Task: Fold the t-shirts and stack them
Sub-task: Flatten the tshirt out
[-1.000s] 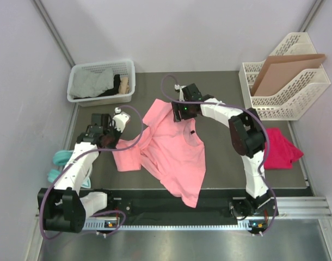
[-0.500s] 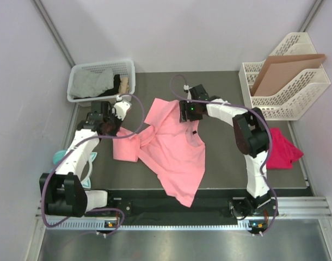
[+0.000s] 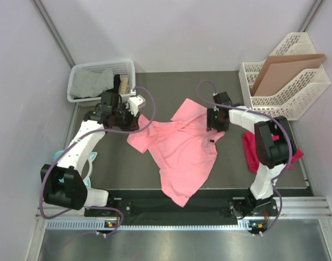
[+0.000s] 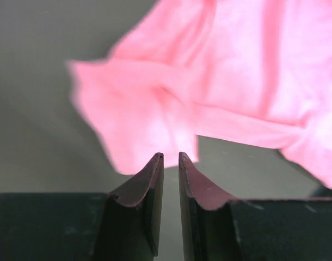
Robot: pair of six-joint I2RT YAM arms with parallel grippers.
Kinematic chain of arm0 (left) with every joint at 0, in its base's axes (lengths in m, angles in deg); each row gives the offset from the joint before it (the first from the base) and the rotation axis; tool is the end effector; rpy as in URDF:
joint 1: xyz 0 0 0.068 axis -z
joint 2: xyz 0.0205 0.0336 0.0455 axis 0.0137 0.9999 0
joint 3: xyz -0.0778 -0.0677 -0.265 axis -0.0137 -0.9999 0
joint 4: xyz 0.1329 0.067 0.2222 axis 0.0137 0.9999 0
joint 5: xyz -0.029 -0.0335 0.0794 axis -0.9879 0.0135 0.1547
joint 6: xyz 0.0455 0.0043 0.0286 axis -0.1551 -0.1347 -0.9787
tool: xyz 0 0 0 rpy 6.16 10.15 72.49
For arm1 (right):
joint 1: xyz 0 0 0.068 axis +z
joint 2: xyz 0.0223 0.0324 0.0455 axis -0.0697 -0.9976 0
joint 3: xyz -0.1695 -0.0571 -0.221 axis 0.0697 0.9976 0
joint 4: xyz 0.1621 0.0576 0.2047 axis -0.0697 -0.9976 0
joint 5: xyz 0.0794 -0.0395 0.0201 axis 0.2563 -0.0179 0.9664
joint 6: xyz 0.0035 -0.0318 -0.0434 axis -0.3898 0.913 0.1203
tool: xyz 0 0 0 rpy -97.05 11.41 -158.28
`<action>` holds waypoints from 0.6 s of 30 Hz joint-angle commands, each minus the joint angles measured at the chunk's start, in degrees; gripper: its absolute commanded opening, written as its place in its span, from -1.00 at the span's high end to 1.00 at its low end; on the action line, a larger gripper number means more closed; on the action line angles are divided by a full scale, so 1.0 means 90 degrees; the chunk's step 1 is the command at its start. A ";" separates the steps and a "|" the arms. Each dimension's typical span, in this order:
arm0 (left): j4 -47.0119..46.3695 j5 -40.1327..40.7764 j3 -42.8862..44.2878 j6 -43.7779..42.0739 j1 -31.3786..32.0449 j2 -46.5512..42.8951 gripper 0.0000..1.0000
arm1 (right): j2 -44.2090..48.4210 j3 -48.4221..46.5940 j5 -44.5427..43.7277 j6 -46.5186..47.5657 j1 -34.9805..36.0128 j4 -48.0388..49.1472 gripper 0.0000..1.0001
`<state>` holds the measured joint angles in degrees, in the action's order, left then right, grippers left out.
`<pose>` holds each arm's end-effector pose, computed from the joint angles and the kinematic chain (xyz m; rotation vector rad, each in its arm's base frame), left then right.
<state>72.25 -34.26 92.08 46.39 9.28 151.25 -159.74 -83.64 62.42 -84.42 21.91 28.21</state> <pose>0.2789 -0.0655 0.3018 0.9170 2.1889 -0.4330 0.3664 0.1186 0.1766 0.0267 2.6847 0.2141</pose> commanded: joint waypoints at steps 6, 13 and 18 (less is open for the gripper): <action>-0.0184 0.0332 -0.0444 0.0093 0.0669 0.0068 0.59 | 0.0750 -0.0415 -0.0673 0.0036 -0.0057 -0.1075 -0.31; -0.0412 0.0600 0.0024 0.0064 0.0571 0.0849 0.58 | -0.1218 -0.3597 -0.0331 0.0397 -0.0057 -0.1328 -0.33; -0.0889 0.0724 0.0346 0.0532 0.1068 0.1659 0.49 | -0.2638 -0.5865 -0.0175 0.0534 -0.0057 -0.1789 -0.33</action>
<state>69.91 -28.36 91.18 48.21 15.60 162.27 -175.41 -126.69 59.40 -81.71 21.82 16.38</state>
